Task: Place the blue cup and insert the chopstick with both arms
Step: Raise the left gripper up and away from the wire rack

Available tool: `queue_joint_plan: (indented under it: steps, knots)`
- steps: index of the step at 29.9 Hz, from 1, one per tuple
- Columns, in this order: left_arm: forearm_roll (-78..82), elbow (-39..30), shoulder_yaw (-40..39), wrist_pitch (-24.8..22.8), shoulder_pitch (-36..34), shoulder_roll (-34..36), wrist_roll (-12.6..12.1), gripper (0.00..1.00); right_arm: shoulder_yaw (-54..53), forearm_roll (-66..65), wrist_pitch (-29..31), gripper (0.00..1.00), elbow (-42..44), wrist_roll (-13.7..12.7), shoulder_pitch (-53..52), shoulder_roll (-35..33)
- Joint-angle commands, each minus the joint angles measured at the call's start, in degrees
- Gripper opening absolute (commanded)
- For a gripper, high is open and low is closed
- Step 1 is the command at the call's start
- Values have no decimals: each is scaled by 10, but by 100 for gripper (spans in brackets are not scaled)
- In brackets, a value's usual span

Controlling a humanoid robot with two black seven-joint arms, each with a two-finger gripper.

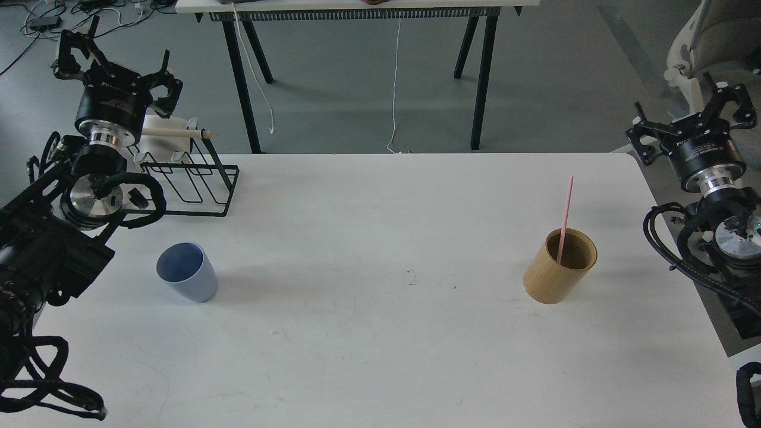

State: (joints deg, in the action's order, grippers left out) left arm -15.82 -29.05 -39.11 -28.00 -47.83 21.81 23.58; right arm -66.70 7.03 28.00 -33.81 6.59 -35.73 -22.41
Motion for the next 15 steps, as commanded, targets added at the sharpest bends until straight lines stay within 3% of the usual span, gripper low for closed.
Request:
queue_joint_plan:
  steps: [1, 8, 10, 12, 15]
  knots:
    - [1, 0, 6, 0, -1, -1, 0, 100, 0, 0, 0, 99, 1, 1, 0, -2]
    - [1, -1, 9, 0, -1, 16, -5, 100, 0, 0, 0, 99, 1, 4, 4, -4]
    - [6, -9, 25, 0, -1, 30, -18, 100, 0, 0, 0, 100, 1, 4, 4, -5]
    - [9, -33, 60, 0, -1, 56, -35, 100, 0, 0, 0, 99, 1, 7, 5, -6]
    - [34, -78, 93, 0, -2, 109, -35, 100, -2, 0, 0, 99, 1, 11, 6, -9]
